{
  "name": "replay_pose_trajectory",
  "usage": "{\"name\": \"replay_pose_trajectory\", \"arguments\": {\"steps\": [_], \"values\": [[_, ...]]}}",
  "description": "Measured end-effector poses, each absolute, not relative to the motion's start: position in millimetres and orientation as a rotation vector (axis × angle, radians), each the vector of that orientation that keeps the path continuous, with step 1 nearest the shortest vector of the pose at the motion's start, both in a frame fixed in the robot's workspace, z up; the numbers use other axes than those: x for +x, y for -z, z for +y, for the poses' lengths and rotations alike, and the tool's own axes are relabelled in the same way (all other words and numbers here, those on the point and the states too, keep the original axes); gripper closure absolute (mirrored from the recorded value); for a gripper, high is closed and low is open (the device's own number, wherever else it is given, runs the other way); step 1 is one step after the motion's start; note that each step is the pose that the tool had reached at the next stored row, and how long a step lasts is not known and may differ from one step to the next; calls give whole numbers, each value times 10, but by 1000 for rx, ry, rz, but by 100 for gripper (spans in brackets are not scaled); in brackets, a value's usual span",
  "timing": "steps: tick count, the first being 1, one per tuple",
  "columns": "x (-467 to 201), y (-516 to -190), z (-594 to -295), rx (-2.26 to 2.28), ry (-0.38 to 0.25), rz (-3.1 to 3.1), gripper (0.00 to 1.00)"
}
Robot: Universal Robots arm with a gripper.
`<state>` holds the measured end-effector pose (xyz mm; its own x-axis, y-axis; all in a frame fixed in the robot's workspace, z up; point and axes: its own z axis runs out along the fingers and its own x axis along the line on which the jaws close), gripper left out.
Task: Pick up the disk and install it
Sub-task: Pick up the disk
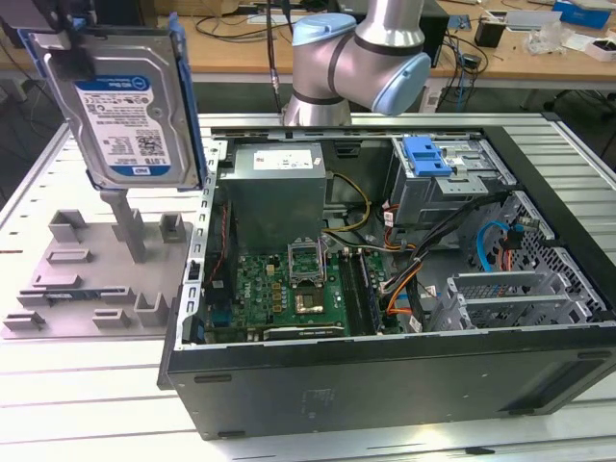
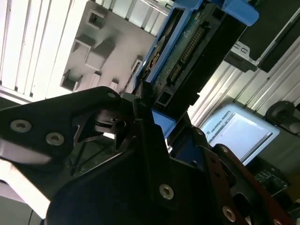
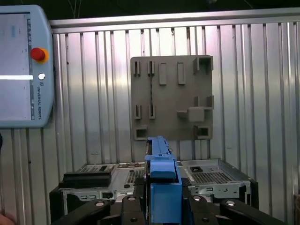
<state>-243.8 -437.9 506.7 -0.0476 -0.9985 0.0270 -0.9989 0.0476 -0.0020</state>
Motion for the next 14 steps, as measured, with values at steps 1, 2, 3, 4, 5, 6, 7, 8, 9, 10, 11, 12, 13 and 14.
{"name": "replay_pose_trajectory", "arguments": {"steps": [1,2,3,4,5,6,7,8,9,10,11,12,13,14], "values": [[-2409,-5068,-4395,2155,-31,-2260,63],[-2375,-5068,-4413,2156,-31,-2260,63],[-2314,-5067,-4446,2156,-31,-2260,63],[-2286,-5068,-4461,2156,-31,-2260,63],[-2247,-5067,-4481,2156,-31,-2260,63],[-2215,-5067,-4498,2156,-31,-2260,63],[-2188,-5067,-4512,2156,-31,-2260,63],[-2156,-5068,-4528,2156,-31,-2260,63],[-2124,-5067,-4545,2156,-31,-2259,63],[-2086,-5067,-4563,2157,-31,-2259,63],[-2055,-5067,-4577,2157,-31,-2259,63],[-2025,-5067,-4591,2157,-31,-2259,63],[-1994,-5067,-4604,2157,-31,-2259,63],[-1953,-5068,-4621,2157,-31,-2258,63]]}}
